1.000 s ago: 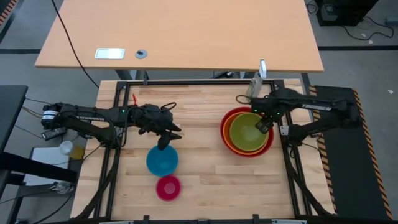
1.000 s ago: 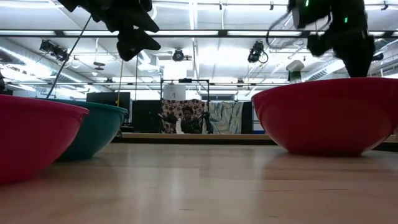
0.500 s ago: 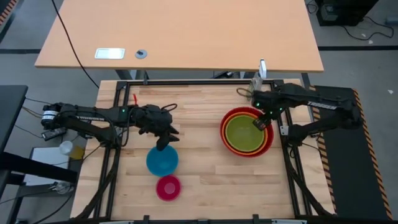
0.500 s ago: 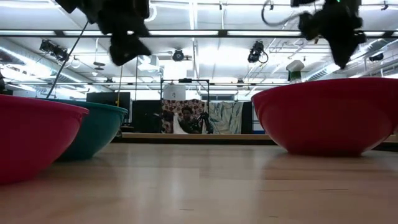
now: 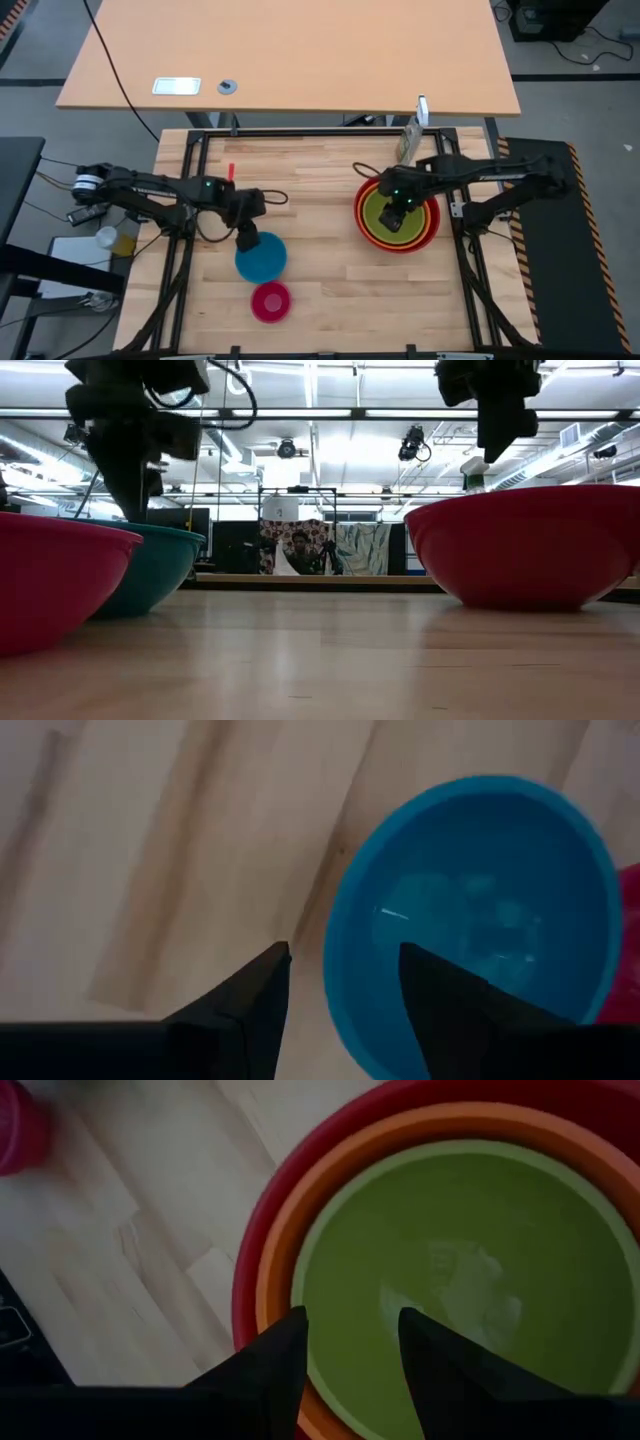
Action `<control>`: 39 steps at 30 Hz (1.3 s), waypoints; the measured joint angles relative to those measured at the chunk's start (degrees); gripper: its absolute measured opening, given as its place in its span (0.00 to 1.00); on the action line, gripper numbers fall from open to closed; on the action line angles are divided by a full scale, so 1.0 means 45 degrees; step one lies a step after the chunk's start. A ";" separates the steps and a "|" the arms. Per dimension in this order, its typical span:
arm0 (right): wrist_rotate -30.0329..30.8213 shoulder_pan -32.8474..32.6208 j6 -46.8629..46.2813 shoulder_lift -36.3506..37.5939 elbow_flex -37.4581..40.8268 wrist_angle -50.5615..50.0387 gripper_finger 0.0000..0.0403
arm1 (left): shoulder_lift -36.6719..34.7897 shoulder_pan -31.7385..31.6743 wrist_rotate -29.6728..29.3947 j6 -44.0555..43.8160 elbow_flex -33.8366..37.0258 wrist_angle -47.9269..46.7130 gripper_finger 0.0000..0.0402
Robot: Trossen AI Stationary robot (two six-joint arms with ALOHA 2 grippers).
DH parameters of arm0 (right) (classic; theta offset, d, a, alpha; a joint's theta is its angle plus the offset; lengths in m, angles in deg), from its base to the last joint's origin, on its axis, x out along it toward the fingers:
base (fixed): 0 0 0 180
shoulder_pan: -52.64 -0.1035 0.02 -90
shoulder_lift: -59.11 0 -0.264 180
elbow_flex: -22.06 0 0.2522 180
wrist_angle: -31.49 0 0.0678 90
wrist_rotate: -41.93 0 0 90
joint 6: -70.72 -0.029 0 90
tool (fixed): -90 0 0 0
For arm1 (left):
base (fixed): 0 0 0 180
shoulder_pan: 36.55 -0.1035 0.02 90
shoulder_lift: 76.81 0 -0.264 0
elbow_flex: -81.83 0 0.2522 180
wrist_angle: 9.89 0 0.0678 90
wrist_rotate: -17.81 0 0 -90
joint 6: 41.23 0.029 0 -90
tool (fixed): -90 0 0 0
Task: Nest bowls inside each other
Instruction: Stack the blue bowl on top of the green bowl
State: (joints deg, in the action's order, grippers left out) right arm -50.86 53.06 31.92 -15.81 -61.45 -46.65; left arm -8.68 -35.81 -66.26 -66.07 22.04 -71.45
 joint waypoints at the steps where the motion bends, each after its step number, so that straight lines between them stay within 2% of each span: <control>1: 0.0017 -0.0084 -0.0084 -0.0018 0.0000 0.0088 0.41 | 0.0033 -0.0002 0.0155 0.0016 0.0164 0.0015 0.48; 9: 0.1045 -0.0506 -0.0386 0.0360 0.0000 0.0408 0.41 | 0.0414 -0.0065 0.0631 -0.0903 0.1969 0.1282 0.46; 12: 0.1554 -0.0522 -0.0363 0.0485 0.0000 0.0398 0.41 | 0.0546 -0.0065 0.0967 -0.1138 0.2211 0.1317 0.37; 17: 0.1803 -0.0438 -0.0084 0.0552 0.0000 0.0496 0.41 | 0.0557 -0.0056 0.1362 -0.1472 0.2175 0.1750 0.06; 23: 0.1750 -0.0046 0.0486 0.0600 -0.0229 -0.0100 0.41 | 0.0492 -0.0373 0.1128 -0.2074 0.1821 0.1609 0.04; 27: 0.1971 0.0462 0.1037 0.0626 -0.0819 -0.0776 0.41 | 0.0504 -0.1110 0.0688 -0.2269 0.0551 0.1941 0.03; 31: 0.2031 0.1043 0.1573 0.0765 -0.1364 -0.0751 0.41 | 0.1305 -0.1809 0.0339 -0.1989 -0.1555 0.3058 0.03; 39: 0.1387 0.2546 0.2341 0.1903 -0.1549 -0.0730 0.40 | 0.5893 -0.2207 0.0377 0.0481 -0.8442 0.1839 0.03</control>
State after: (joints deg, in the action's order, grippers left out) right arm -44.62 64.51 42.45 -7.25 -68.42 -49.94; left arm 17.84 -45.74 -64.57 -63.90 -15.94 -63.18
